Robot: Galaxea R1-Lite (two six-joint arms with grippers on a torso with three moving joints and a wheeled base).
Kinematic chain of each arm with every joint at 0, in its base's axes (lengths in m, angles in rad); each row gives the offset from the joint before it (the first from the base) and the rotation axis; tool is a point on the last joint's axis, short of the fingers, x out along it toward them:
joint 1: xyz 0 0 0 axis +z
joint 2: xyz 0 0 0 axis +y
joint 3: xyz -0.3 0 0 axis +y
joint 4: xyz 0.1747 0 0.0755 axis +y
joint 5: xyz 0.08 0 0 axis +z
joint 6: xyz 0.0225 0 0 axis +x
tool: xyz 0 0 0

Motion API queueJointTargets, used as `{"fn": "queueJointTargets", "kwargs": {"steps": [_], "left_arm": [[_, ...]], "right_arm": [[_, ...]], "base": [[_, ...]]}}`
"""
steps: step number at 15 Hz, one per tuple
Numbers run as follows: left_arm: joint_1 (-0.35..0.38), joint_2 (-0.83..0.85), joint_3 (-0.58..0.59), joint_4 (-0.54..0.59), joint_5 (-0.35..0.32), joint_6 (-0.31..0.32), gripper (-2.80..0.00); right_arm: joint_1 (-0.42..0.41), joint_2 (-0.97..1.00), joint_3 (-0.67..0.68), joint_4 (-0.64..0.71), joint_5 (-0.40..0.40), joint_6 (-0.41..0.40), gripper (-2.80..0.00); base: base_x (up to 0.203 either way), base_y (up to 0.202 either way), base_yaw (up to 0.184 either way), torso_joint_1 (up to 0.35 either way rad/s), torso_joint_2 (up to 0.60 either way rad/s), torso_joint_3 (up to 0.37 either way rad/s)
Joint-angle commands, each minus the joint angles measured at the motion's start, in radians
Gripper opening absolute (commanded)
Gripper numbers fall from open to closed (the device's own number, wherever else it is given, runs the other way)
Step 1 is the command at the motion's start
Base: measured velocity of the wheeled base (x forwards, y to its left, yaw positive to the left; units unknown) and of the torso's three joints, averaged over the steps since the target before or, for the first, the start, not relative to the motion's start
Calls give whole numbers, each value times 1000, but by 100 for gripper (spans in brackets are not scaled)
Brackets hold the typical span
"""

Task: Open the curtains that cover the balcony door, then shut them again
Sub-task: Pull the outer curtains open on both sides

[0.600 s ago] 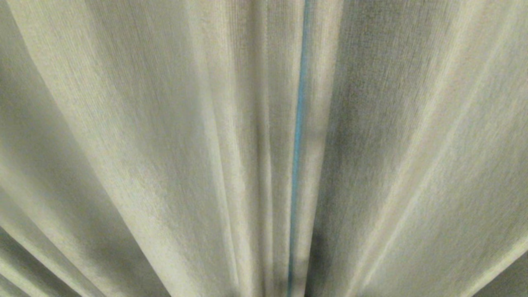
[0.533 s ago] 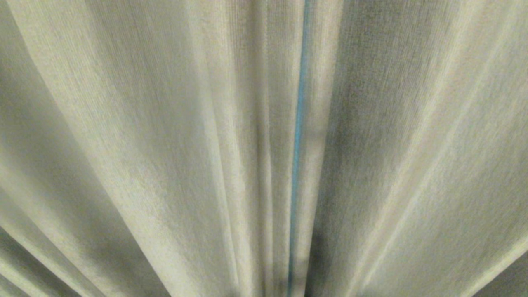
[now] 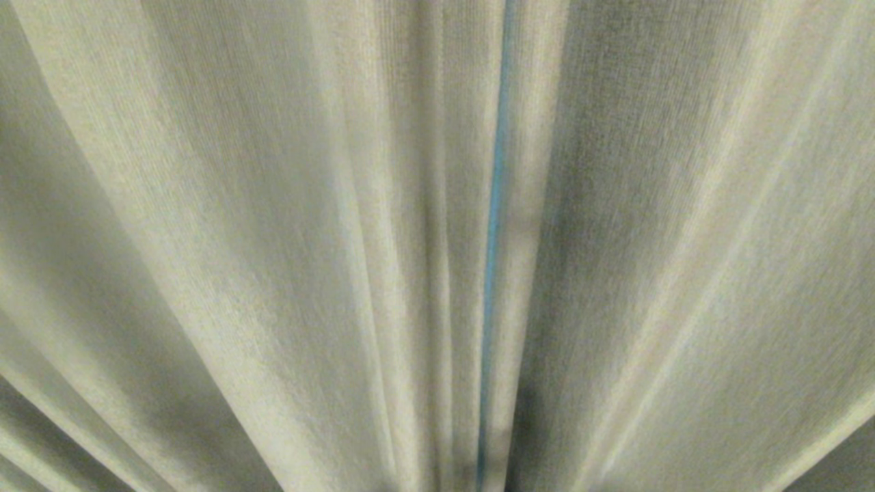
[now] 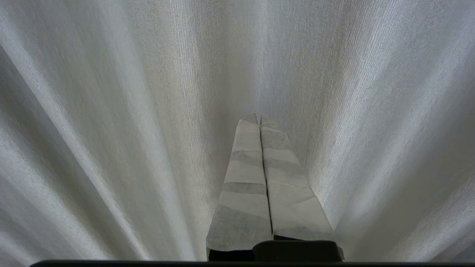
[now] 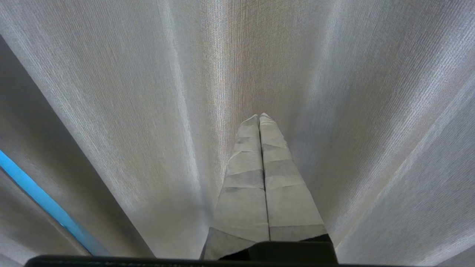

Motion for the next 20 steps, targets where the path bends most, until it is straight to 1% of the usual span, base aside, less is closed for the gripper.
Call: {"fn": "queueJointTargets", "kwargs": {"steps": [1, 4, 7, 10, 13, 15, 18, 20], "left_arm": [[0, 0, 0, 0, 0, -1, -280], [0, 0, 0, -1, 0, -1, -280], [0, 0, 0, -1, 0, -1, -280], [0, 0, 0, -1, 0, -1, -280], [0, 0, 0, 0, 0, -1, -280], [0, 0, 0, -1, 0, -1, -280], [0, 0, 0, -1, 0, -1, -280], [0, 0, 0, -1, 0, -1, -280]], "right_arm": [[0, 0, 1, -1, -2, -4, -280], [-1, 0, 1, -1, -2, -10, -280], [0, 0, 5, -2, 15, -30, -280], [0, 0, 9, -117, 18, -27, -280], [-1, 0, -58, -112, 49, -48, -280], [0, 30, -131, -104, 97, -62, -280], [0, 169, -215, -133, 117, -71, -280], [-1, 288, -279, -180, 134, -70, -280]], "base": [[0, 0, 0, 0, 0, 0], [0, 0, 0, 0, 0, 0], [0, 0, 0, 0, 0, 0], [0, 0, 0, 0, 0, 0], [0, 0, 0, 0, 0, 0], [0, 0, 0, 0, 0, 0], [0, 0, 0, 0, 0, 0], [0, 0, 0, 0, 0, 0]]}}
